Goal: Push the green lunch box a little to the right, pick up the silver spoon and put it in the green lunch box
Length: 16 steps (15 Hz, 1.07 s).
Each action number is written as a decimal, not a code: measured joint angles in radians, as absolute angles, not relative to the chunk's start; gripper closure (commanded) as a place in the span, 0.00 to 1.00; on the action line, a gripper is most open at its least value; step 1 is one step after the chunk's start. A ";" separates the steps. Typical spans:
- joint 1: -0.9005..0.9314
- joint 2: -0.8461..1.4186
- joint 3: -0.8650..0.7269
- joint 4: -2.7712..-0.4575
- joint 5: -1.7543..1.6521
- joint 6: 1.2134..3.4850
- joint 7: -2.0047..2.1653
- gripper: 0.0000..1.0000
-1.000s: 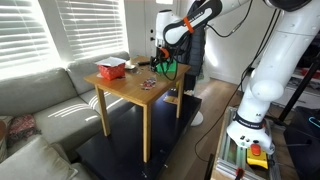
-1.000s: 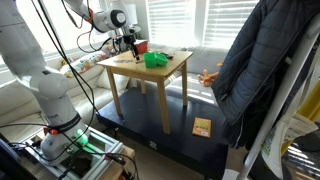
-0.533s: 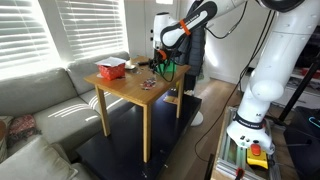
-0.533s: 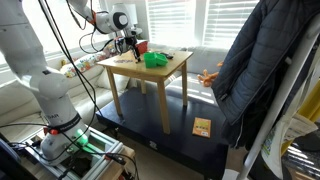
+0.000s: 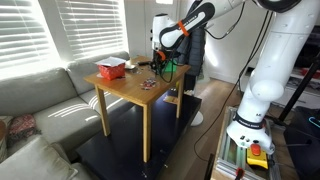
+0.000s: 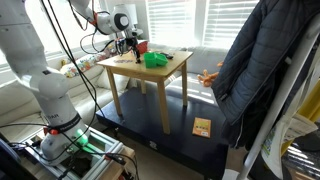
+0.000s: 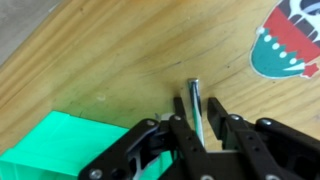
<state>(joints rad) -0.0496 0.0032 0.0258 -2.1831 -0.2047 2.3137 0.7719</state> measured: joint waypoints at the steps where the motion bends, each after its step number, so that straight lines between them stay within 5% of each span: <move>1: -0.050 0.004 0.025 -2.182 -0.205 2.314 0.772 0.96; 16: -0.016 -0.132 0.038 -2.221 -0.196 2.303 0.732 0.93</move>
<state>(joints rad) -0.0157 -0.1322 0.0379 -2.2214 -0.1959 2.3032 0.7318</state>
